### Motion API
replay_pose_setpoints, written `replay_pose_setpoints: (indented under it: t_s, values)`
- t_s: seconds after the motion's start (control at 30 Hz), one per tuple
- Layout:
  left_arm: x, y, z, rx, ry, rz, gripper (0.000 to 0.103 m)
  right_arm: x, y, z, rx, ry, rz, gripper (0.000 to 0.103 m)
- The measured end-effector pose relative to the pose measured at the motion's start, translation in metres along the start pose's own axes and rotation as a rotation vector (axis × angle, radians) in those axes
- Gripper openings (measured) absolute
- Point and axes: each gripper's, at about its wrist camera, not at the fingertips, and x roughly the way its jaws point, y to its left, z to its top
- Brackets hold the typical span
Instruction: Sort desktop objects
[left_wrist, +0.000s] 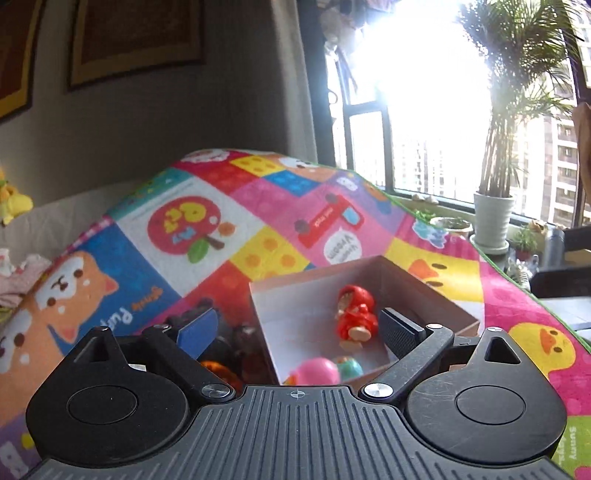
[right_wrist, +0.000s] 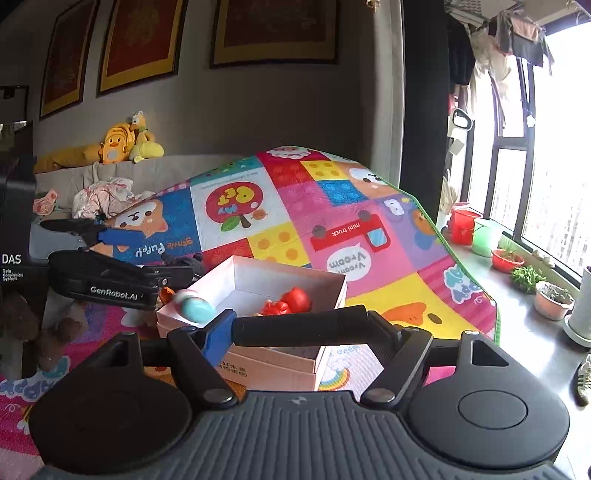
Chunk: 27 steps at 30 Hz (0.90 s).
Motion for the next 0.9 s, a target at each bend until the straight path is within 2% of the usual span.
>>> replay_pose_setpoints:
  t_s: [0.07, 0.23, 0.33, 0.43, 0.53, 0.67, 0.73, 0.77, 0.87, 0.9]
  values:
    - [-0.005, 0.005, -0.019, 0.002, 0.035, 0.022, 0.099, 0.015, 0.002, 0.006, 0.006, 0.021, 0.023, 0.075]
    - [-0.009, 0.021, -0.053, -0.005, 0.111, 0.078, 0.1, 0.082, 0.014, 0.026, 0.065, 0.14, 0.107, 0.075]
    - [-0.01, 0.04, -0.066, -0.072, 0.143, 0.124, 0.101, 0.115, 0.021, 0.035, 0.099, 0.215, 0.136, 0.077]
    - [-0.009, 0.06, -0.076, -0.165, 0.166, 0.173, 0.101, 0.13, 0.043, 0.047, 0.05, 0.198, 0.138, 0.078]
    - [-0.009, 0.074, -0.082, -0.237, 0.188, 0.166, 0.102, 0.152, 0.072, 0.065, -0.004, 0.219, 0.194, 0.078]
    - [-0.014, 0.074, -0.088, -0.278, 0.213, 0.132, 0.102, 0.213, 0.11, 0.089, 0.01, 0.315, 0.257, 0.078]
    - [-0.021, 0.068, -0.092, -0.271, 0.205, 0.112, 0.102, 0.246, 0.125, 0.095, 0.024, 0.355, 0.251, 0.082]
    - [-0.024, 0.064, -0.093, -0.255, 0.194, 0.117, 0.102, 0.263, 0.133, 0.097, 0.023, 0.371, 0.246, 0.088]
    - [-0.03, 0.053, -0.093, -0.198, 0.144, 0.135, 0.103, 0.309, 0.157, 0.094, -0.025, 0.417, 0.189, 0.088]
    - [-0.03, 0.052, -0.093, -0.188, 0.142, 0.126, 0.103, 0.319, 0.167, 0.09, -0.065, 0.433, 0.174, 0.084]
